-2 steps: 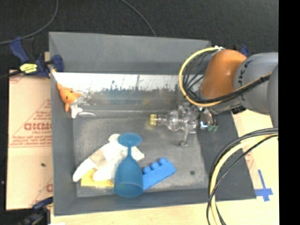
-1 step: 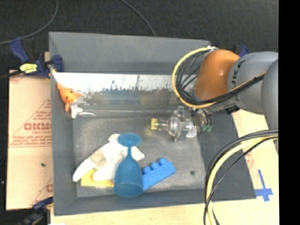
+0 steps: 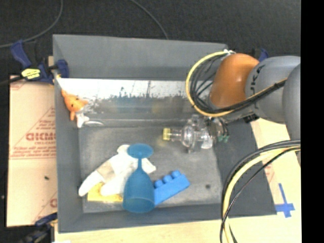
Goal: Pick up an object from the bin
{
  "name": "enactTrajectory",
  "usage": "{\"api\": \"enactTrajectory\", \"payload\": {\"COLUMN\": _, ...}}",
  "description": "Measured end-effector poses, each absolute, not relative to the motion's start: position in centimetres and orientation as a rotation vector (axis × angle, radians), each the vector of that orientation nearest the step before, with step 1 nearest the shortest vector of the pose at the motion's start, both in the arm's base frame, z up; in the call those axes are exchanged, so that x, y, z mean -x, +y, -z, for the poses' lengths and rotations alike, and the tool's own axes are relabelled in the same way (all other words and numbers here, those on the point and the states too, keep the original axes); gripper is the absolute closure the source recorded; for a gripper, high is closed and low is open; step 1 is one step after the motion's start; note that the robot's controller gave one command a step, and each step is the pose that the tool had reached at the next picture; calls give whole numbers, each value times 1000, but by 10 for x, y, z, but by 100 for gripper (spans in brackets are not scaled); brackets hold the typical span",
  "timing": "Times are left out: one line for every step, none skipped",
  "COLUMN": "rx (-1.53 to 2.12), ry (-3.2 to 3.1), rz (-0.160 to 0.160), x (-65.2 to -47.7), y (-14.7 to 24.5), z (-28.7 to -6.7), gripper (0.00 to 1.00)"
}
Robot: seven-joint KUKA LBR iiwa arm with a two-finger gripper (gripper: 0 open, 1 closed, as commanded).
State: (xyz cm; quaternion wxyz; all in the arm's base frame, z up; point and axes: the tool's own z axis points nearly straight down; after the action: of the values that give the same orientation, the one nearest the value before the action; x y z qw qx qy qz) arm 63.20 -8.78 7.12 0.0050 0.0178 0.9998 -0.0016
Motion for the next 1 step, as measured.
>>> {"api": "enactTrajectory", "payload": {"rx": -52, "ry": 3131, "rz": 5, "x": -631, "y": -81, "z": -163, "gripper": 100}}
